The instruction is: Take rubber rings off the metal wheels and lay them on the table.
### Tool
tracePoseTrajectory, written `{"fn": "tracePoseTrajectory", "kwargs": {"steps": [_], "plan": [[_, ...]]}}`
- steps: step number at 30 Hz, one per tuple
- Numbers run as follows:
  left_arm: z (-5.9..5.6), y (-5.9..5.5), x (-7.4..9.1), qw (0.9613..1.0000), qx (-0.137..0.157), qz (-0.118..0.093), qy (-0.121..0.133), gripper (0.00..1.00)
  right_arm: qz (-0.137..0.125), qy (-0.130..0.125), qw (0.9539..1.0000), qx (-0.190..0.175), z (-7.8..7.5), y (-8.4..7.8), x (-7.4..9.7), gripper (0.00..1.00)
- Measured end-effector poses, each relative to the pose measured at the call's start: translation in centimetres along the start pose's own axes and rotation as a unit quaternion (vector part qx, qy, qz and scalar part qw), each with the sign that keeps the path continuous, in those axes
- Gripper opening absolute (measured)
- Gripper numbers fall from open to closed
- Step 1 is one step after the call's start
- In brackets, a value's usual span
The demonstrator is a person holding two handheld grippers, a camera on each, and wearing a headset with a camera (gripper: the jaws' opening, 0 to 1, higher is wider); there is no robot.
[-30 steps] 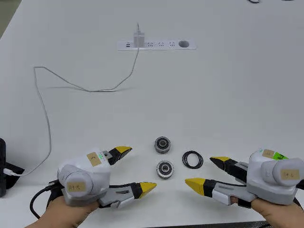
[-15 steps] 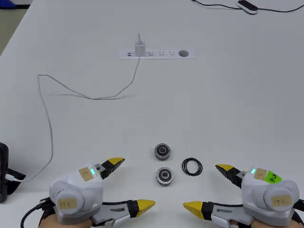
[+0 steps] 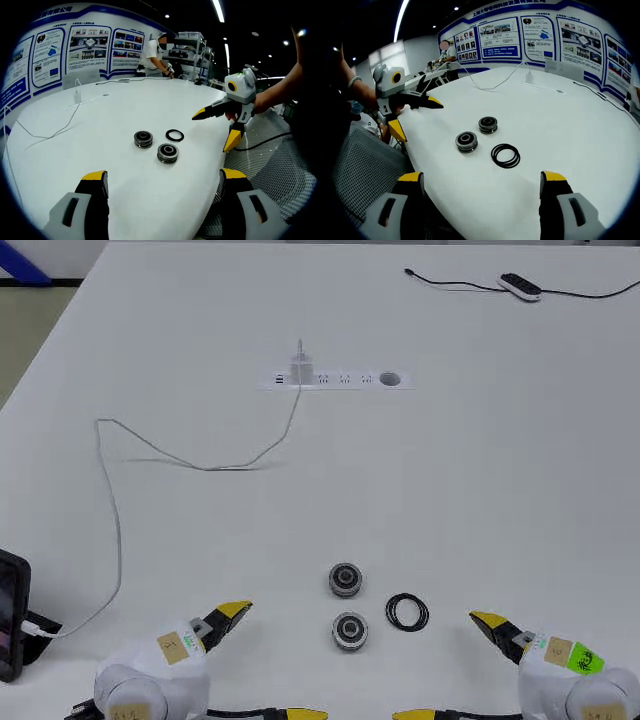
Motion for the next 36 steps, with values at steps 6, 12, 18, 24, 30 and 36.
{"fn": "tracePoseTrajectory", "kwargs": {"steps": [6,12,18,24,30,36], "plan": [[-0.1,0.2,0.4,1.0000,0.001,-0.004,0.008,1.00,0.002,0.000,0.9999,0.015,0.1,0.0,0.3,0.99],[-0.4,0.4,0.8,0.9998,-0.005,-0.016,0.013,1.00,0.005,0.000,0.9997,0.023,0.3,0.0,0.5,0.99],[-0.7,0.3,1.2,0.9997,-0.005,-0.016,0.016,1.00,0.006,0.001,0.9996,0.026,0.5,0.0,0.7,0.99],[-0.6,0.2,1.5,0.9997,-0.003,-0.016,0.021,1.00,0.005,-0.002,0.9997,0.026,0.4,0.1,0.9,0.99],[-0.5,0.3,1.6,0.9996,-0.004,-0.017,0.023,1.00,0.005,-0.002,0.9997,0.026,0.4,0.2,0.9,0.99],[-0.7,0.2,1.8,0.9996,-0.002,-0.013,0.024,1.00,0.007,-0.001,0.9996,0.027,0.5,0.2,0.9,0.99]]}}
Point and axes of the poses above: the centre of the closed fingertips' face, and the gripper's own axes: x roughly backward along the fingers, z roughly to its left, y roughly out of its top, the point moved 3 cm from there along x, roughly backward along the fingers, and after that the axes turned 11 degrees about -z, right-handed, at the moved point
